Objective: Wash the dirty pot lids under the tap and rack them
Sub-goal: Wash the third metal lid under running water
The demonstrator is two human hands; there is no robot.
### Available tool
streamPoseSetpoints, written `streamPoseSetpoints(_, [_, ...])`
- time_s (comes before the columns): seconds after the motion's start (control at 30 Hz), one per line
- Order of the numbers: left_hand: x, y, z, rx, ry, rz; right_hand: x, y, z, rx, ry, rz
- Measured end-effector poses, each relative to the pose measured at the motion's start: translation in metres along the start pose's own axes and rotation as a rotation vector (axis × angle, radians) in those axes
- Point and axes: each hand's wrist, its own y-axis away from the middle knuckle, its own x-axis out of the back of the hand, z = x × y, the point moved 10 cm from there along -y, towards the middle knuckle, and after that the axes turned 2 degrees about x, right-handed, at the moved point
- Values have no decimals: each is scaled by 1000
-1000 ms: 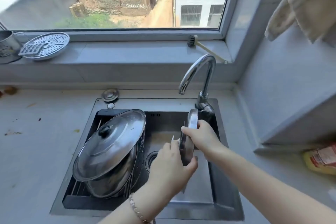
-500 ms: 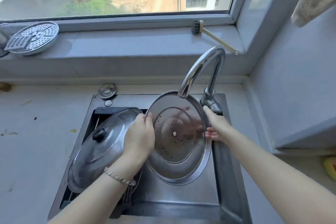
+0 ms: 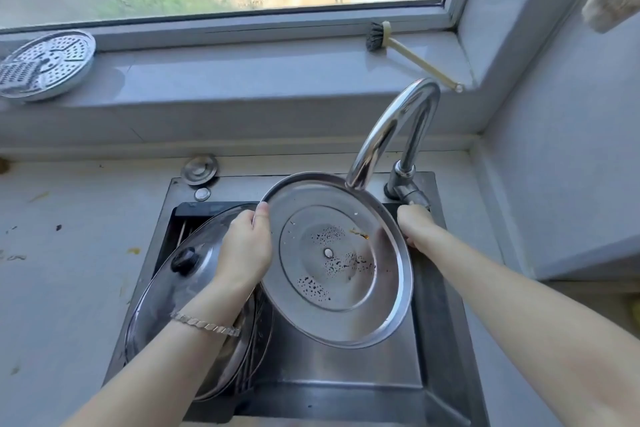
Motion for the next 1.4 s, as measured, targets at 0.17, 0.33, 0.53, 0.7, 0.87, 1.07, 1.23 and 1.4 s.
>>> streamPoseSetpoints(0.17, [-1,1,-2,20,48,-5,5,-7,7,-22,47,54])
streamPoseSetpoints(0.33, [0,4,-1,17,44,3,7,1,6,-19,61,8])
streamPoseSetpoints(0.53, [4,11,-4,48,60,36,29,44,-18,222,171,346])
streamPoseSetpoints(0.7, [1,25,2,47,101,81,-85,147,-59,963,573,-115])
streamPoseSetpoints(0.87, [3,37,-5,49,136,108,-113,170,-57,1180,705,-276])
streamPoseSetpoints(1.07, [13,46,-6,22,209,159,-106,167,-60,1106,748,-198])
streamPoseSetpoints(1.23, [21,48,3,-10,235,175,-88,159,-72,1082,691,-75])
streamPoseSetpoints(1.4, [15,49,0,12,246,153,-112,194,-78,1251,703,-173])
